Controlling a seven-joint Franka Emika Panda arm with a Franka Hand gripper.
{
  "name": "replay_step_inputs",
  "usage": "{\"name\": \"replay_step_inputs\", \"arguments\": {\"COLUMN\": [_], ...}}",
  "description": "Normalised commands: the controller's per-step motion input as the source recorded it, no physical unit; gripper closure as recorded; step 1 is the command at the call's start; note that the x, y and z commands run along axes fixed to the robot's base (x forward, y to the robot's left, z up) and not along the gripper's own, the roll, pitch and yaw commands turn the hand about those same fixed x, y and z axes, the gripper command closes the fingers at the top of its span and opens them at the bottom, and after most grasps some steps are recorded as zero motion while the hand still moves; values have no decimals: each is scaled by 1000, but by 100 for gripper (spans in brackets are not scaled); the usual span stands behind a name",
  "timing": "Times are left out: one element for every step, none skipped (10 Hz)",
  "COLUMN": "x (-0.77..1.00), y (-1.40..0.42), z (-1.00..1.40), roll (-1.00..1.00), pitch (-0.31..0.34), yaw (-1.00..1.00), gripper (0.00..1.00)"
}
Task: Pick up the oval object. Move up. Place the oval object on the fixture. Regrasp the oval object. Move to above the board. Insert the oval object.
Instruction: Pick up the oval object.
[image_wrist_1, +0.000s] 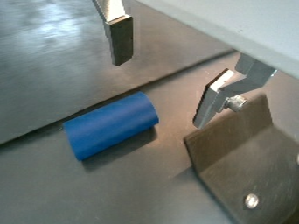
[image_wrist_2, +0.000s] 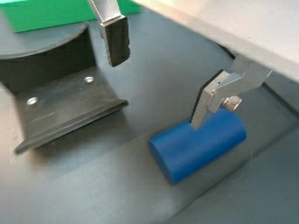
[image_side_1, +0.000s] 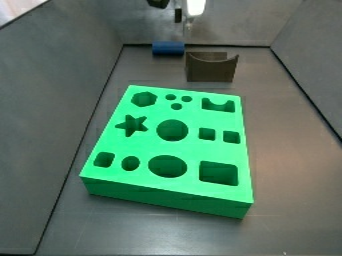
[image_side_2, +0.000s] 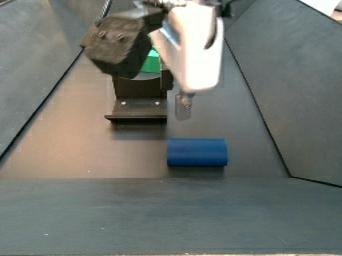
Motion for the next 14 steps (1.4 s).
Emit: {"name": "replay_step_inputs", "arguments": {"x": [6,0,0,-154,-260,-363,-260,-151,6,257,340,346,309,83], "y": [37,191,0,134,577,660,634,486,71,-137,-189,-171,-137,0], "z": [-349,-351,0,-251,-711,-869,-846,-837,-986,-1000,-1000,-1000,-1000,-1000], "roll": [-46,-57,0,0,-19,-3,-24,-69,-1,4,14,16,34,24], "pitch": [-51,-67,0,-36,-123,-160,-159,-151,-111,-51,-36,-33,-16,0], "yaw": [-926,-731,-11,0,0,0,0,-34,-149,-251,-277,-269,-271,-146], "gripper": [0,0,0,0,0,0,0,0,0,0,0,0,0,0]}}
